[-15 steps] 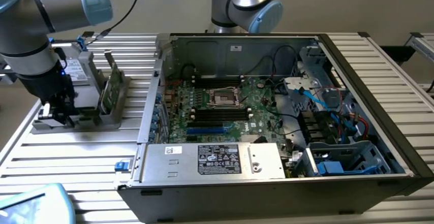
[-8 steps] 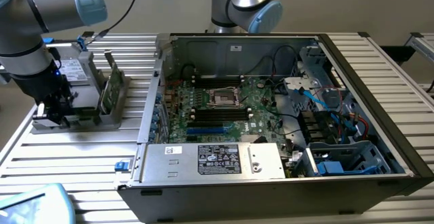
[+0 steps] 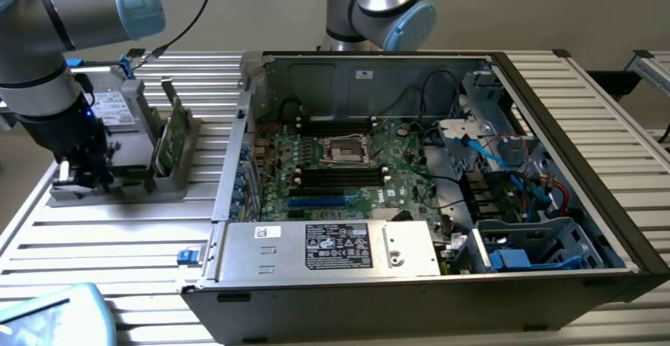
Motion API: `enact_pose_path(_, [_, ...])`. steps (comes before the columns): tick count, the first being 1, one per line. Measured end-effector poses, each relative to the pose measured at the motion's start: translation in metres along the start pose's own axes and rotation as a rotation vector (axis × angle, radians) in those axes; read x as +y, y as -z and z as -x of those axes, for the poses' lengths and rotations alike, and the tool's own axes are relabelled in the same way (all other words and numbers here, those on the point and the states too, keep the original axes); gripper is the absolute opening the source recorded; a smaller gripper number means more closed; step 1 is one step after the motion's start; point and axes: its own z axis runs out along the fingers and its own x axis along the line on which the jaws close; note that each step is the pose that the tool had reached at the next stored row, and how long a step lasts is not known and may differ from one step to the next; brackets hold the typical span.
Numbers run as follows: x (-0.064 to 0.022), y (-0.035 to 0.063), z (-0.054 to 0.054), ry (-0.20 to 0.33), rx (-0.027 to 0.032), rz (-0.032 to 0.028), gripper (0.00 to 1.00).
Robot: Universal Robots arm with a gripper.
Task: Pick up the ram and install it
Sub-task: 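Pick up the ram and move it above insertion slot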
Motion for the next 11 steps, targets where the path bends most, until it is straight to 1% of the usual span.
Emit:
enact_pose_path(1, [0.0000, 0.0000, 0.0000, 0.000, 0.0000, 0.0000, 0.26])
enact_pose_path(2, [0.0000, 0.0000, 0.0000, 0.000, 0.0000, 0.0000, 0.26])
enact_pose_path(4, [0.0000, 0.0000, 0.0000, 0.000, 0.0001, 0.0001, 0.15])
enact_pose_path(11, [0.0000, 0.0000, 0.0000, 0.000, 0.0000, 0.0000, 0.14])
